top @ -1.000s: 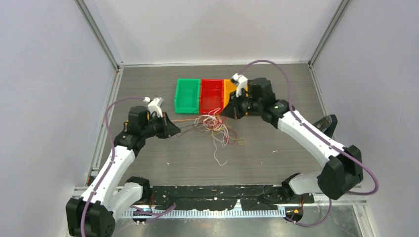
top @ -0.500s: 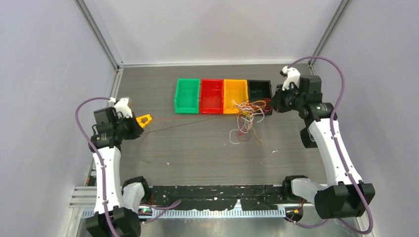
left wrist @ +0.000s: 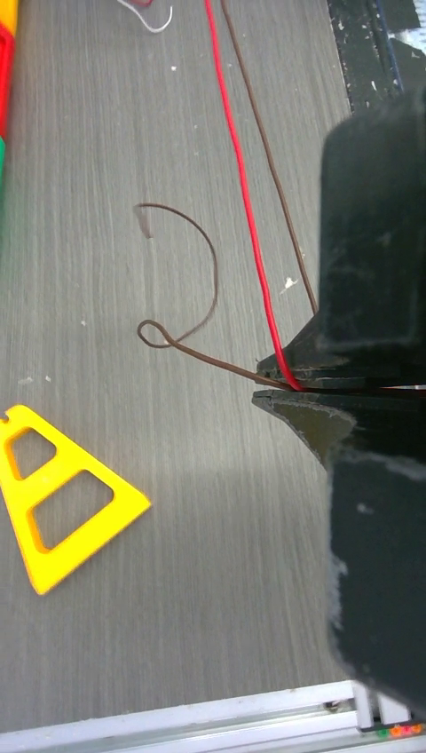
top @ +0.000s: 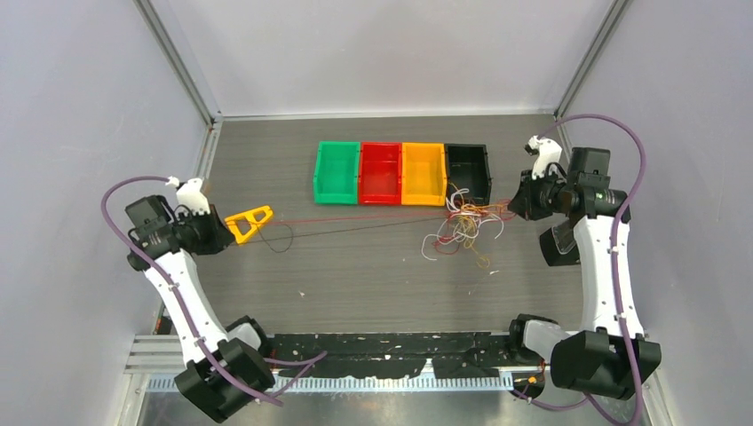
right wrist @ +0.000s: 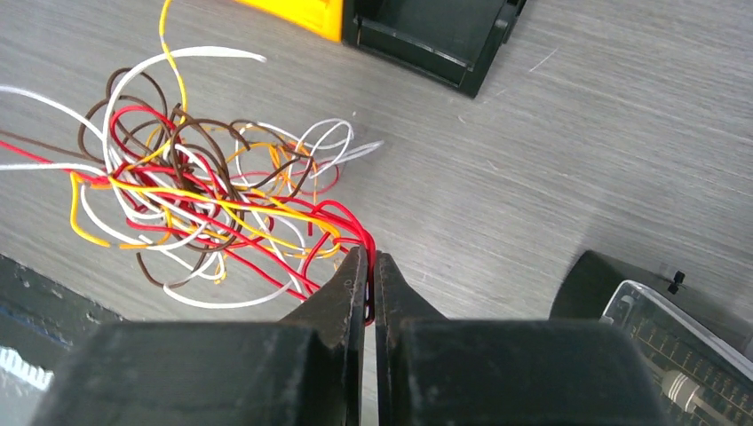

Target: Untangle the cables

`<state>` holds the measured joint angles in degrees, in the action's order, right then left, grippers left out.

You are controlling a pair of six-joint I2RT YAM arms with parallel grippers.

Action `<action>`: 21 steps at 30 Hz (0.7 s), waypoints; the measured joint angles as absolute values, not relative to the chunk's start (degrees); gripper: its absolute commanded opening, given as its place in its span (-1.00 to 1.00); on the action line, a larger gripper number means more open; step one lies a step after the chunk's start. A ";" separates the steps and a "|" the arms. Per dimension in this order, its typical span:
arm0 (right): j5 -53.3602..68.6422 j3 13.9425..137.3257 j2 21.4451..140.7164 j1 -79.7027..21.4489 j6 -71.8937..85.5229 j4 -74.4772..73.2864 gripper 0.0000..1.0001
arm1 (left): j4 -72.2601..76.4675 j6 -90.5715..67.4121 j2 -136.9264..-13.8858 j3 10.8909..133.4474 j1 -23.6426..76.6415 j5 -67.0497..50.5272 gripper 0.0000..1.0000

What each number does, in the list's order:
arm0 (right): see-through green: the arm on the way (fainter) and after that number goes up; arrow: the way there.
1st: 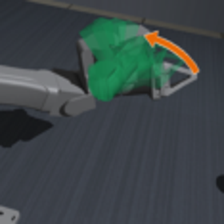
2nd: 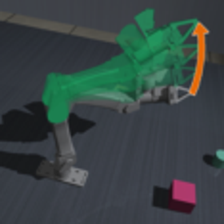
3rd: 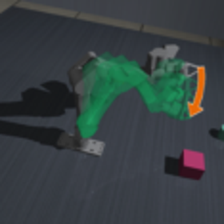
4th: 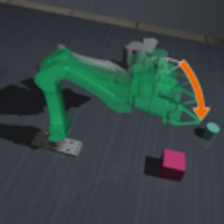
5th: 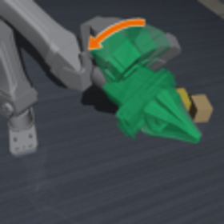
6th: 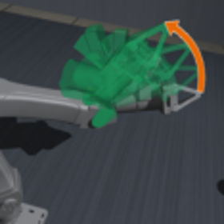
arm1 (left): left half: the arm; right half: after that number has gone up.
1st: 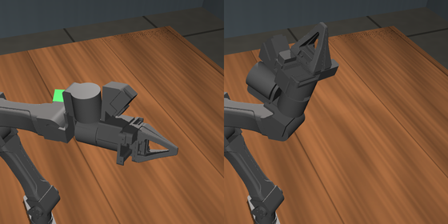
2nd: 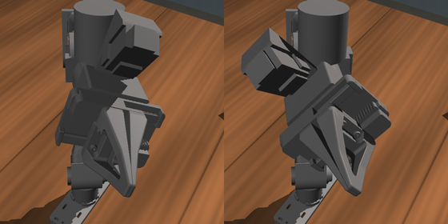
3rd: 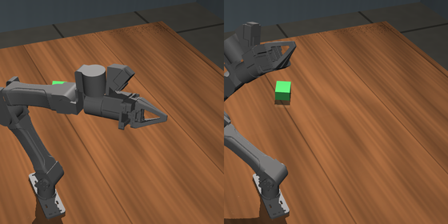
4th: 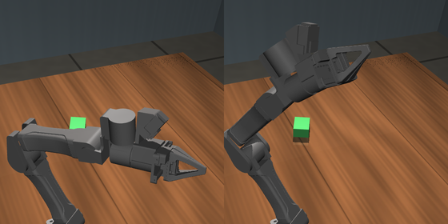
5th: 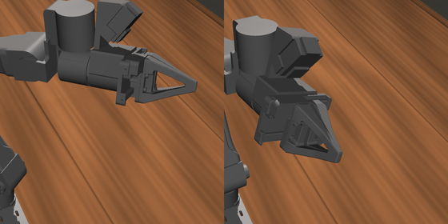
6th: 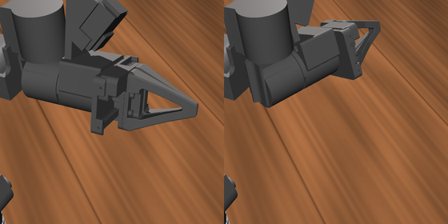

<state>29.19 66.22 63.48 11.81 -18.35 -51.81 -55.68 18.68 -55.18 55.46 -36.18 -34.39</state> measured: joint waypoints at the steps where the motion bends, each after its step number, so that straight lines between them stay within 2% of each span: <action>1: 29.47 66.22 63.64 12.08 -19.46 -52.40 -0.89 | -56.31 19.16 -55.20 56.05 -36.32 -35.31 -1.00; 5: 31.27 66.00 66.57 12.51 -24.36 -55.31 -0.79 | -58.15 21.65 -54.24 59.44 -33.95 -39.29 -1.00; 7: 31.51 65.39 69.25 11.14 -26.28 -56.42 -0.64 | -58.37 22.98 -52.60 60.29 -29.63 -40.82 -1.00; 9: 31.42 64.40 72.01 9.13 -27.51 -57.01 -0.27 | -59.07 23.81 -50.68 60.40 -23.18 -41.60 -1.00; 11: 31.09 63.13 74.56 6.04 -28.71 -57.63 0.27 | -59.37 24.23 -48.90 60.31 -14.00 -41.45 -1.00; 12: 31.05 62.70 75.70 4.38 -29.21 -58.04 0.40 | -59.22 24.01 -48.38 60.03 -8.62 -41.04 -1.00; 13: 31.03 62.54 76.36 3.31 -29.19 -58.46 0.64 | -59.05 23.75 -48.21 59.70 -4.99 -40.69 -1.00; 15: 31.66 62.57 77.30 0.93 -29.71 -58.85 0.93 | -58.50 22.55 -48.29 58.87 2.37 -39.42 -1.00; 16: 32.60 62.57 77.30 -0.54 -29.91 -58.81 0.99 | -58.19 21.65 -48.51 58.48 5.89 -38.81 -1.00; 17: 33.80 62.78 77.25 -1.98 -29.78 -58.85 0.93 | -57.82 20.97 -48.97 58.19 8.78 -38.39 -1.00; 21: 39.99 64.58 77.21 -10.57 -25.78 -54.83 0.91 | -55.40 17.76 -52.12 58.08 16.84 -36.27 -1.00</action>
